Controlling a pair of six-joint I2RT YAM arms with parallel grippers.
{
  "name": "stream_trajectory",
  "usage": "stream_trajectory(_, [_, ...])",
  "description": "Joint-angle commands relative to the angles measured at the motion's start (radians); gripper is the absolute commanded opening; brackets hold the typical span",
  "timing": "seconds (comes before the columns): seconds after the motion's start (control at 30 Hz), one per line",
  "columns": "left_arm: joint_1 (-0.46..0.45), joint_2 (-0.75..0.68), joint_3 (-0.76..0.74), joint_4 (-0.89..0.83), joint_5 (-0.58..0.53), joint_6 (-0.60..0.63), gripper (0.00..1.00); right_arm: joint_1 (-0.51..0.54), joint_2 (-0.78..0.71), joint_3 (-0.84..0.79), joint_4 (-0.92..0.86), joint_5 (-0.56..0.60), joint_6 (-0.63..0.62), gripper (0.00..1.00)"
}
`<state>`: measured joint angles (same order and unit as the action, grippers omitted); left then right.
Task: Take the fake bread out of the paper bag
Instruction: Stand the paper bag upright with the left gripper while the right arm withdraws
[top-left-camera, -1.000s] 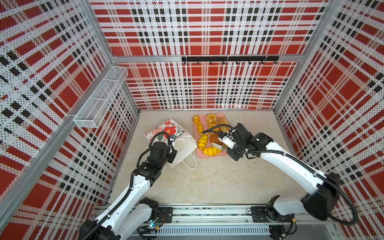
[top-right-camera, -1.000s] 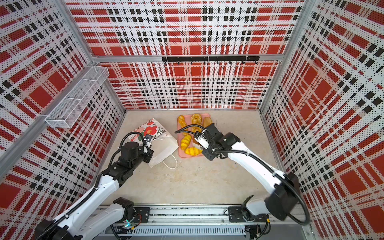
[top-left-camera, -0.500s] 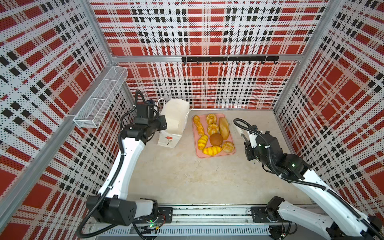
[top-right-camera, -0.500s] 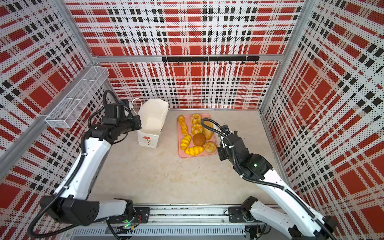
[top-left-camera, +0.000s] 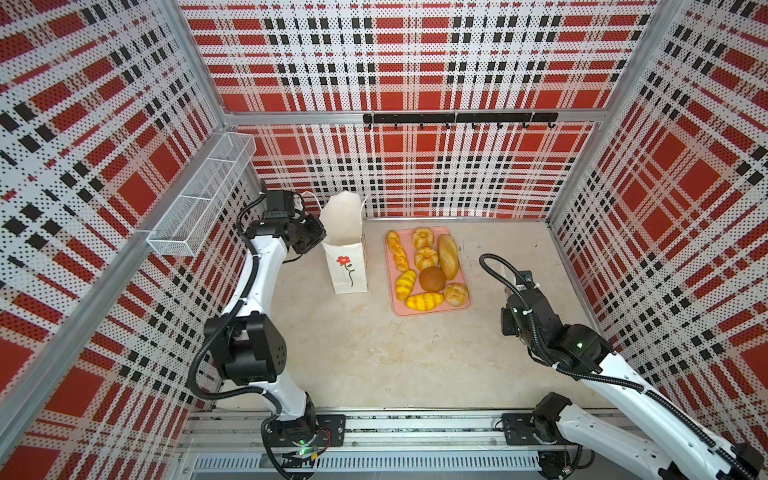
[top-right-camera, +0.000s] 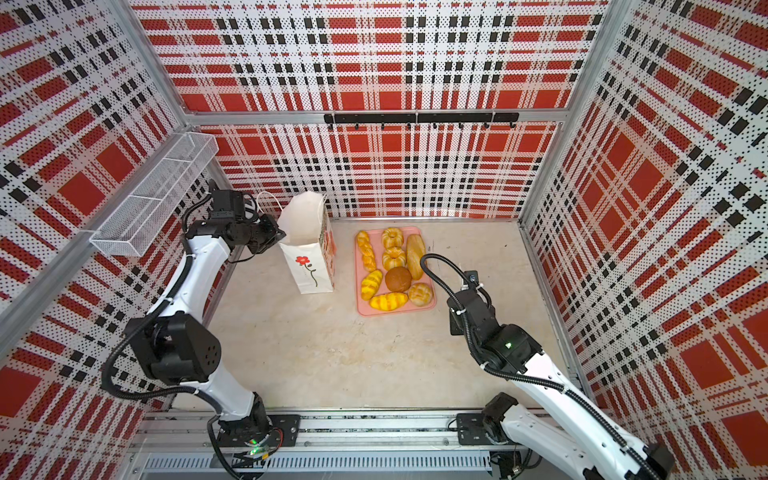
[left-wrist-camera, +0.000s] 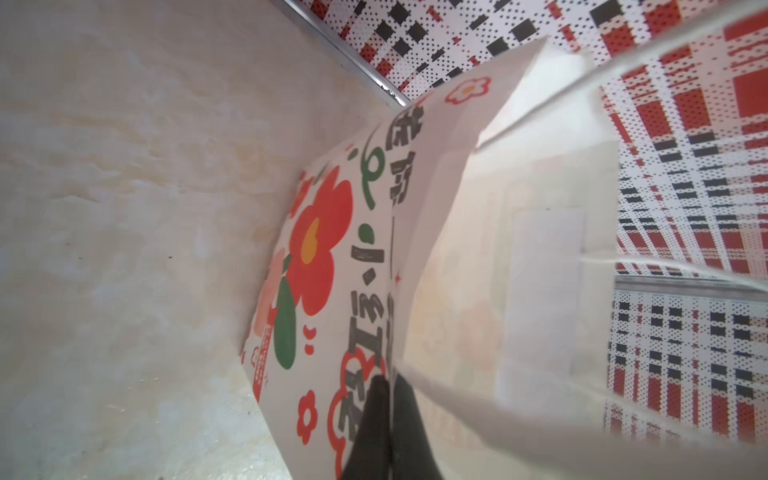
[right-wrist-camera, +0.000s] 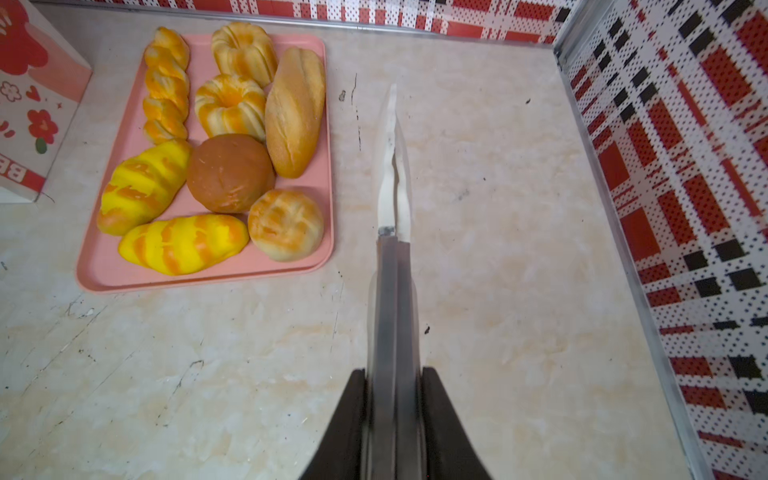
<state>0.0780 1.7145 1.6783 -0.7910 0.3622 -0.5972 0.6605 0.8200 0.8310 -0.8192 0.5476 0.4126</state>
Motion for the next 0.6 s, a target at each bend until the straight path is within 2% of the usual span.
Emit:
stream_trajectory(0.0, [0.0, 0.037, 0.052, 0.063, 0.062, -0.066, 0.0, -0.002, -0.043, -0.029, 0.06, -0.009, 0.069, 0.0])
stream_trajectory(0.2, [-0.001, 0.087, 0.067, 0.122, 0.036, -0.057, 0.0, -0.002, -0.023, -0.031, 0.011, 0.013, 0.1, 0.0])
stream_trajectory(0.37, [-0.004, 0.133, 0.127, 0.107, 0.021, -0.021, 0.37, -0.002, 0.024, -0.01, -0.015, 0.008, 0.1, 0.0])
stream_trajectory(0.4, [-0.007, 0.138, 0.139, 0.097, 0.014, -0.01, 0.5, -0.002, 0.03, -0.008, -0.014, 0.006, 0.1, 0.0])
stream_trajectory(0.57, [-0.009, 0.126, 0.14, 0.095, 0.006, 0.013, 0.77, -0.002, 0.034, -0.007, -0.017, -0.002, 0.109, 0.0])
